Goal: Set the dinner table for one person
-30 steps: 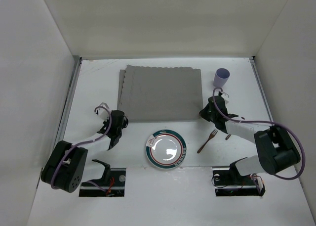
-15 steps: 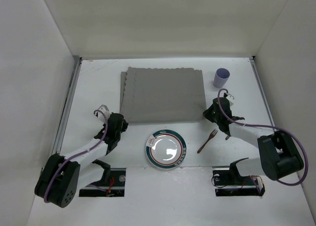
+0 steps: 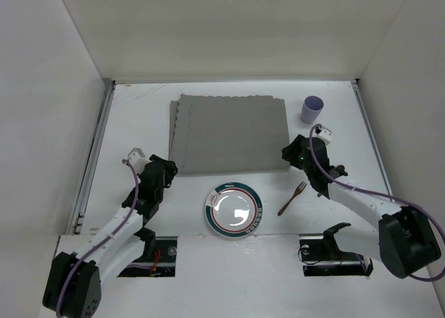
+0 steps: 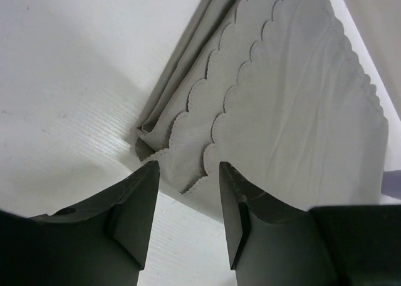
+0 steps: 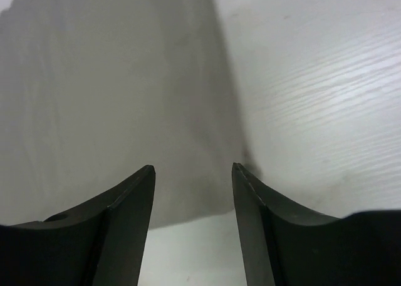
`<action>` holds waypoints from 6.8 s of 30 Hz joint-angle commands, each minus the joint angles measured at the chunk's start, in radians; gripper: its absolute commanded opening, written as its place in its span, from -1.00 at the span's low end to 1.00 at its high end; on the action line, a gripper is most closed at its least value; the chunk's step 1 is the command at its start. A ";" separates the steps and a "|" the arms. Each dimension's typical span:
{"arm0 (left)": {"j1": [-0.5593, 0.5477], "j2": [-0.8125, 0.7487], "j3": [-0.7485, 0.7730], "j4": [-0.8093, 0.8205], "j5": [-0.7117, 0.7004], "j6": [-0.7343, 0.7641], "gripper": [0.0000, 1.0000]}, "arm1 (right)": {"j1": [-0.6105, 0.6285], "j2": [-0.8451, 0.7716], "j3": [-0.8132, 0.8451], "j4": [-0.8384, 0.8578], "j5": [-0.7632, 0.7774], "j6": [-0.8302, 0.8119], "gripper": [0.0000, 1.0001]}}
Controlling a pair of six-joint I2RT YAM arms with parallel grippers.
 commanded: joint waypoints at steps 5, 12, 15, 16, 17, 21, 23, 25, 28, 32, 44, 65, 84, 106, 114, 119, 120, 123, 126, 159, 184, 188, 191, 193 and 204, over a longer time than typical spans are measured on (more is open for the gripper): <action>-0.016 0.019 0.056 0.037 -0.027 0.050 -0.16 | 0.318 -0.109 -0.030 -0.047 -0.007 -0.112 -0.12; -0.011 0.131 0.069 0.191 -0.010 0.054 -0.14 | 0.415 -0.175 -0.086 -0.153 -0.136 -0.020 -0.38; -0.016 0.162 0.079 0.222 -0.010 0.056 -0.13 | 0.432 -0.166 -0.084 -0.194 -0.149 0.007 0.00; -0.016 0.172 0.085 0.225 -0.007 0.056 -0.12 | 0.433 -0.157 -0.087 -0.199 -0.153 0.017 0.05; -0.011 0.180 0.092 0.228 -0.001 0.060 -0.12 | 0.438 -0.148 -0.092 -0.196 -0.172 0.020 0.05; -0.004 0.205 0.089 0.272 0.002 0.070 -0.11 | 0.458 -0.103 -0.096 -0.149 -0.262 0.024 0.08; -0.002 0.209 0.092 0.275 0.002 0.068 -0.11 | 0.458 -0.067 -0.093 -0.144 -0.267 0.031 0.08; -0.008 0.211 0.090 0.278 0.002 0.070 -0.10 | 0.458 -0.025 -0.092 -0.138 -0.264 0.034 0.07; -0.002 0.215 0.085 0.278 0.008 0.070 -0.10 | 0.461 0.022 -0.080 -0.126 -0.273 0.037 0.04; 0.010 0.209 0.084 0.281 0.020 0.068 -0.09 | 0.461 0.078 -0.086 -0.067 -0.301 0.041 -0.19; 0.073 0.246 0.073 0.326 0.011 0.047 -0.06 | 0.449 -0.010 -0.063 0.039 -0.501 0.054 -0.82; 0.140 0.294 -0.034 0.461 0.074 -0.018 -0.04 | 0.065 0.645 0.699 0.160 -0.391 0.161 -0.80; 0.133 0.332 -0.030 0.482 0.080 -0.024 -0.03 | 0.065 0.756 0.628 0.074 -0.342 0.181 -0.54; 0.136 0.280 -0.045 0.475 0.068 -0.024 -0.04 | 0.106 0.488 0.502 -0.021 -0.264 0.012 -0.20; 0.107 0.248 -0.040 0.461 0.033 0.002 -0.04 | -0.105 0.326 0.620 -0.173 0.171 -0.187 -1.00; 0.101 0.252 -0.039 0.461 0.031 0.008 -0.04 | -0.252 0.410 0.703 -0.184 0.302 -0.247 -0.26; 0.101 0.252 -0.039 0.461 0.033 0.008 -0.04 | -0.278 0.435 0.724 -0.194 0.296 -0.252 -0.09; 0.099 0.260 -0.039 0.464 0.028 0.011 -0.04 | -0.327 0.484 0.769 -0.225 0.273 -0.255 0.10; 0.102 0.271 -0.039 0.470 0.040 0.001 -0.04 | -0.358 0.544 0.824 -0.260 0.171 -0.261 0.10; 0.091 0.280 -0.042 0.472 0.020 -0.007 -0.05 | -0.201 0.587 0.980 -0.300 0.089 -0.296 -0.86; 0.102 0.295 -0.037 0.473 0.039 -0.007 -0.04 | -0.085 0.987 1.399 -0.529 0.046 -0.367 -0.77; 0.093 0.295 -0.036 0.473 0.037 -0.002 -0.04 | -0.085 1.010 1.421 -0.547 0.046 -0.373 -0.63; 0.101 0.309 -0.033 0.475 0.045 -0.009 -0.04 | -0.085 1.012 1.433 -0.544 0.048 -0.367 -0.47; 0.102 0.306 -0.033 0.475 0.050 -0.007 -0.05 | -0.085 0.986 1.419 -0.535 0.051 -0.364 -0.34; 0.096 0.321 -0.027 0.475 0.049 -0.002 -0.05 | -0.085 0.678 1.179 -0.390 0.049 -0.332 0.07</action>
